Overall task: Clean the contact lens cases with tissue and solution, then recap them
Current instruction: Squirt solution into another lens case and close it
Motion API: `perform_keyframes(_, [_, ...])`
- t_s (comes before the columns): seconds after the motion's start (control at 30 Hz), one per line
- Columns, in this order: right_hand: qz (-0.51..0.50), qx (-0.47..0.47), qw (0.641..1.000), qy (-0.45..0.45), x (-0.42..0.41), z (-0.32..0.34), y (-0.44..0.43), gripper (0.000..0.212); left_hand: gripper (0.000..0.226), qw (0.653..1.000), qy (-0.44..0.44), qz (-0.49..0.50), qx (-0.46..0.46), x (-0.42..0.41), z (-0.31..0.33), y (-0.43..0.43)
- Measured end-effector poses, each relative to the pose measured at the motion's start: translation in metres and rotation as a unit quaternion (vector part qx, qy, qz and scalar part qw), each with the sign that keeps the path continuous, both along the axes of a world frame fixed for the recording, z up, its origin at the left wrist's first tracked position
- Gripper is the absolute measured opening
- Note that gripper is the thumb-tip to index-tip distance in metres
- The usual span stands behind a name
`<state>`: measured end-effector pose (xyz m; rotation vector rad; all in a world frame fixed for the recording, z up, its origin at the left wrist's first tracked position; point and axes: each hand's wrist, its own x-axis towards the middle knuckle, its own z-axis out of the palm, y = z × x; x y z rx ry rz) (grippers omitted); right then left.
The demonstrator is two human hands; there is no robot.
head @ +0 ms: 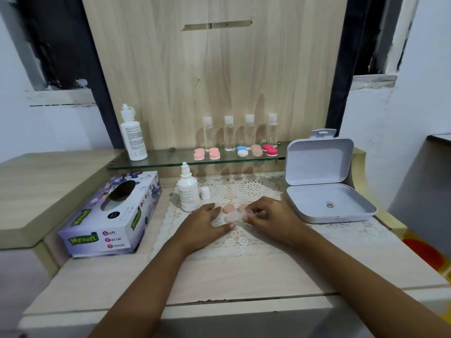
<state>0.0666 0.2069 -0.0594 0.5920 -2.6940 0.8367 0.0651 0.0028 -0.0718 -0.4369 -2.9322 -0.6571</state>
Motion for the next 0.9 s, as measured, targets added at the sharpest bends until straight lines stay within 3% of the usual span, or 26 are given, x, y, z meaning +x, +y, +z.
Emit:
perform_keyframes(0.17, [0.009,0.043,0.999,0.005,-0.001,-0.007,-0.003,0.031,0.072,1.000,-0.021,-0.002,0.004,0.001,0.003,0.000])
perform_keyframes(0.37, [0.009,0.053,0.999,-0.010,0.001,-0.009,-0.005,0.056,0.071,0.998,-0.053,-0.014,0.013,0.002,0.007,-0.001])
perform_keyframes(0.57, [0.018,0.046,0.999,0.001,0.001,-0.012,-0.004,0.037,0.069,0.988,-0.134,-0.039,0.073,0.007,0.029,-0.011])
perform_keyframes(0.7, [0.023,0.041,0.999,0.008,-0.001,-0.014,-0.004,0.035,0.059,0.983,-0.155,-0.078,0.059,0.025,0.064,-0.022])
perform_keyframes(0.83, [0.024,0.039,0.999,0.014,-0.002,-0.016,-0.003,0.034,0.021,0.979,-0.070,-0.050,0.185,0.045,0.100,-0.042])
perform_keyframes(0.9, [0.024,0.037,0.999,0.018,-0.001,-0.017,-0.003,0.034,0.014,0.984,0.027,0.025,0.175,0.043,0.111,-0.062])
